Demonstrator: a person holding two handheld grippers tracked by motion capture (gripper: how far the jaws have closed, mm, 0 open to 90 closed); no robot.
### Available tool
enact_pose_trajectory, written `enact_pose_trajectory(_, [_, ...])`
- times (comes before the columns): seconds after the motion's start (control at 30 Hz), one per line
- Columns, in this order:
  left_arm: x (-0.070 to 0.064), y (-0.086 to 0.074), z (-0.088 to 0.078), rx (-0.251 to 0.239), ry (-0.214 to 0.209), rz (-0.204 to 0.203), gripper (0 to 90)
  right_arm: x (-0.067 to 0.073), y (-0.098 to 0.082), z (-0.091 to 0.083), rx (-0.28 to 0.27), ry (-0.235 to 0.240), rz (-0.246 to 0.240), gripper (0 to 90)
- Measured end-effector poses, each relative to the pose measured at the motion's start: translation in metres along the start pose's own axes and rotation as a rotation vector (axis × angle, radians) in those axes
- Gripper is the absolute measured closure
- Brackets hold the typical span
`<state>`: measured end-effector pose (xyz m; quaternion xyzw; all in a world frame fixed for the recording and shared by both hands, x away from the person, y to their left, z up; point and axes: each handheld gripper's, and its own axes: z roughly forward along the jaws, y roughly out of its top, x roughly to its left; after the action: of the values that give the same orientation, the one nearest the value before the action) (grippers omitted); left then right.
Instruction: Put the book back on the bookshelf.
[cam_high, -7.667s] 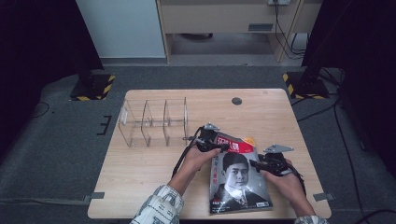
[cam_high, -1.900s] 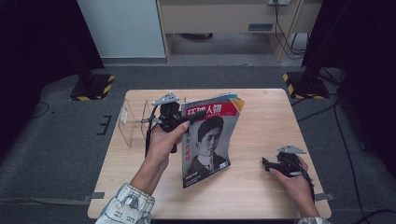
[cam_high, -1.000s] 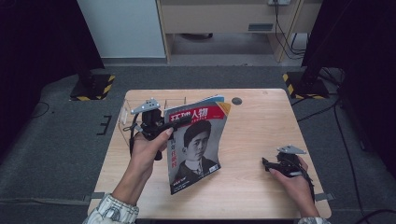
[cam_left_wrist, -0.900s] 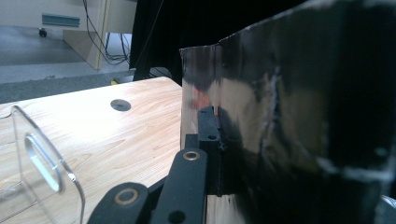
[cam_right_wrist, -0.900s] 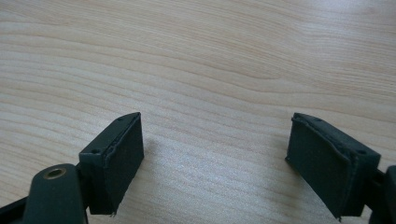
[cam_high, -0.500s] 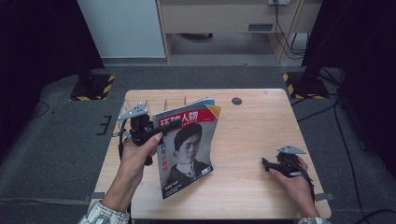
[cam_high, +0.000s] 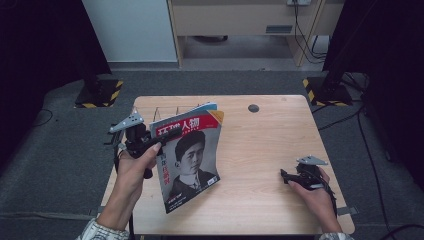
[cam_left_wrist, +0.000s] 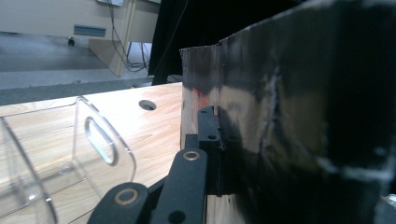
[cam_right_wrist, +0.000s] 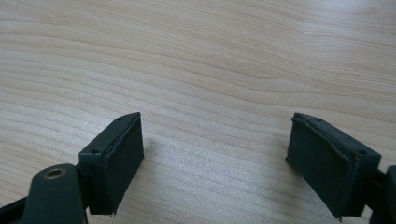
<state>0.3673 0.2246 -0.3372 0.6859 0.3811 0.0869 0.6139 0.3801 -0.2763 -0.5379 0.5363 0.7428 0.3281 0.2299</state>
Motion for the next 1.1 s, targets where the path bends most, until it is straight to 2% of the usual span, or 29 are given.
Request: enact_pose_trajectory(1.1, [0.024,-0.004,-0.048,-0.051,0.094,-0.019,86.4,0.000,0.000,0.000,0.001,0.007,-0.009,18.8])
